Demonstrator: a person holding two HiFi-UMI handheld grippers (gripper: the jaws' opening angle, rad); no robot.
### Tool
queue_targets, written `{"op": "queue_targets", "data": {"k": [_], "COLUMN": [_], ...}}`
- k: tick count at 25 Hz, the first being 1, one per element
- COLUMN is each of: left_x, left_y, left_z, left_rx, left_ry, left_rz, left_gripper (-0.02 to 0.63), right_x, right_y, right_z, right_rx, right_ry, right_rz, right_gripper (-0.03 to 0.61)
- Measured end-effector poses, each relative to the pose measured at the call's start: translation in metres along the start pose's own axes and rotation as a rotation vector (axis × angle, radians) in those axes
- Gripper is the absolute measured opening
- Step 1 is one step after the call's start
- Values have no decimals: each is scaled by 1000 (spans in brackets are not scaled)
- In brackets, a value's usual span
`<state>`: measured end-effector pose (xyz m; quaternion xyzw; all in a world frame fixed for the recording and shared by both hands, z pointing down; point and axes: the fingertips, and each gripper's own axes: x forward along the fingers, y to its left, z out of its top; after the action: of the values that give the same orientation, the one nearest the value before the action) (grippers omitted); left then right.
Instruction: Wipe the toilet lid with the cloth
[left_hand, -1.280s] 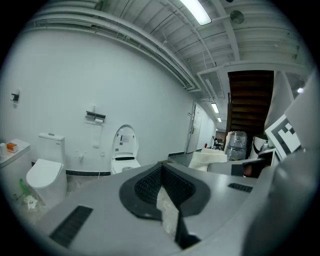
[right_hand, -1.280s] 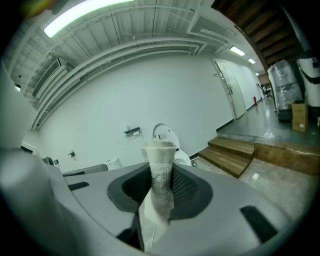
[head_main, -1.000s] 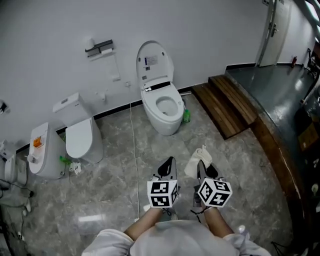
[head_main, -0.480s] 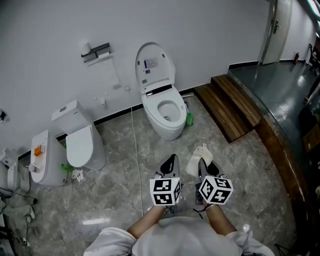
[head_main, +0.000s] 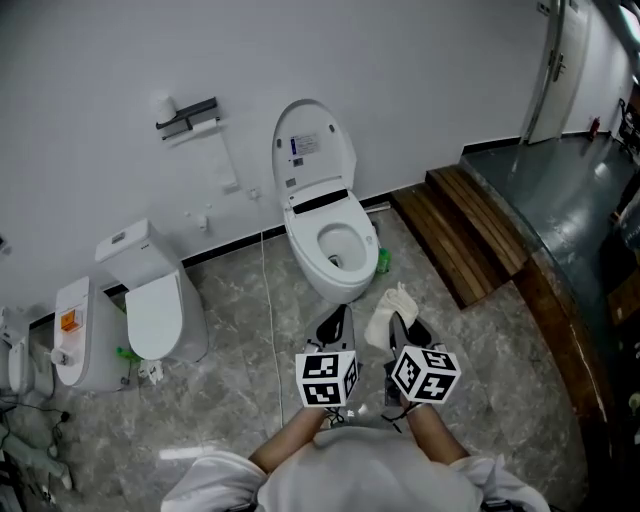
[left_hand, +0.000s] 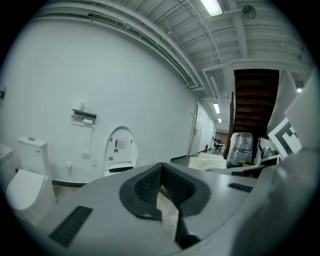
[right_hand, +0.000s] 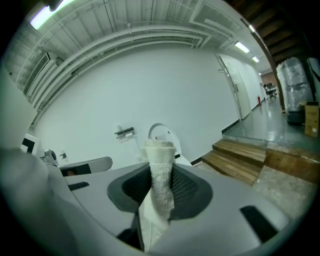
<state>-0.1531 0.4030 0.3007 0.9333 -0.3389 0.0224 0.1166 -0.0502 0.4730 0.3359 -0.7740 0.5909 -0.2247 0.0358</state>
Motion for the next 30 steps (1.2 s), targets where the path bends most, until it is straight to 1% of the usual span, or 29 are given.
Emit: {"op": "queue_targets", "data": {"k": [4,9,15,19,26,30], "left_x": [25,48,66,74,109,142], "left_y": [27,54,78,87,111,121], "left_z": [11,17,10,7,1,10], "left_rx": [7,-2,-32,-40,-57,-53], "left_ry": [1,8,27,35,29,26], "left_rz": [4,21,55,79,161,206], "left_gripper": [12,12,12,12,12,12], "right_x": [38,70,98,115,174,214], "right_y": [8,10,1,-2,-26,-28], "right_z": [15,22,21,21,33,57], "right_rx": [-1,15,23,31,45,36], "right_ry": [-6,8,49,68,90,91], "right_rz": [1,0,-11,2,28,81], "right_gripper": [98,98,98,98,98,98]}}
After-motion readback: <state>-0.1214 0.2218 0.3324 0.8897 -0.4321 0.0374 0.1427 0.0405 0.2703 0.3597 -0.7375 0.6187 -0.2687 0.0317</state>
